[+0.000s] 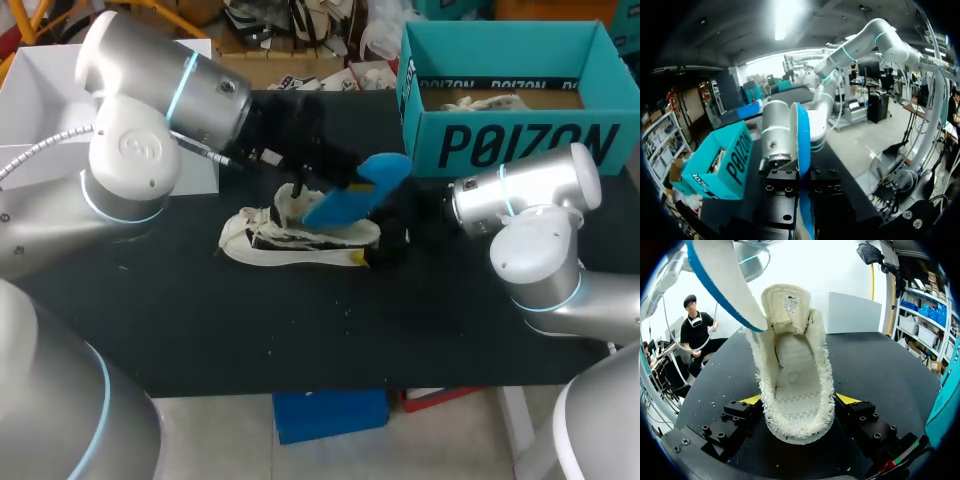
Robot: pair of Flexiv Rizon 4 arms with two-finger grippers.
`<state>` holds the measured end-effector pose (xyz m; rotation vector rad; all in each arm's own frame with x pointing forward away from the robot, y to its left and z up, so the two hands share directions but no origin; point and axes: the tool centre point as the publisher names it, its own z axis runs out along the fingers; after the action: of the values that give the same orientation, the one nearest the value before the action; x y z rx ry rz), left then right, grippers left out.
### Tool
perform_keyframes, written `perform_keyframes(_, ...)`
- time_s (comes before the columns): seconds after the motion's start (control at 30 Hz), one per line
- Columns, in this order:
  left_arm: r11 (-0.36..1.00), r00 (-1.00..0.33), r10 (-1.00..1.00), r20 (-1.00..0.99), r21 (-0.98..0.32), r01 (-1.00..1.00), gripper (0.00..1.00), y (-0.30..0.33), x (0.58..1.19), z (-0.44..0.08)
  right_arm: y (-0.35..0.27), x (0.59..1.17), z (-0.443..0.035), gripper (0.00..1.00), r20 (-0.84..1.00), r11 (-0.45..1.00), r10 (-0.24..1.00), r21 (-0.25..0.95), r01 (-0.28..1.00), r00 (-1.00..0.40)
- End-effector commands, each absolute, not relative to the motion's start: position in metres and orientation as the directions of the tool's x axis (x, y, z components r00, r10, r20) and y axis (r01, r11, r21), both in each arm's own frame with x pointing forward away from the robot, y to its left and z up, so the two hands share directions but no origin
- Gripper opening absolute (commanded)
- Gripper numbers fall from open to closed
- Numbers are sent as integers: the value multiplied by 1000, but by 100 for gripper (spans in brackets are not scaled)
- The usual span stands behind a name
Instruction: Take the shoe out of the shoebox, open the shoe tongue, remove and reinsert the insole, then place the shoe into the shoebox
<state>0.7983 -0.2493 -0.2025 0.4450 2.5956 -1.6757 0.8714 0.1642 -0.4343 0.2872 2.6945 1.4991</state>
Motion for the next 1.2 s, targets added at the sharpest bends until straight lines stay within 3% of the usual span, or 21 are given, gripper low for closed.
perform_keyframes(0.03,280,-982,132,-132,-946,165,0,-249,786,-187,164,872,-436,0,51,517,184,844,141,-982)
perform_keyframes(0.43,92,-990,121,68,-994,-57,0,-254,785,-115,164,872,-436,0,51,517,184,844,141,-982)
perform_keyframes(0.97,-130,-951,186,247,-953,-273,0,-250,770,-31,164,872,-436,0,51,517,184,844,141,-982)
perform_keyframes(1.2,-135,-925,248,288,-935,-327,0,-252,761,-11,164,872,-436,0,51,517,184,844,141,-982)
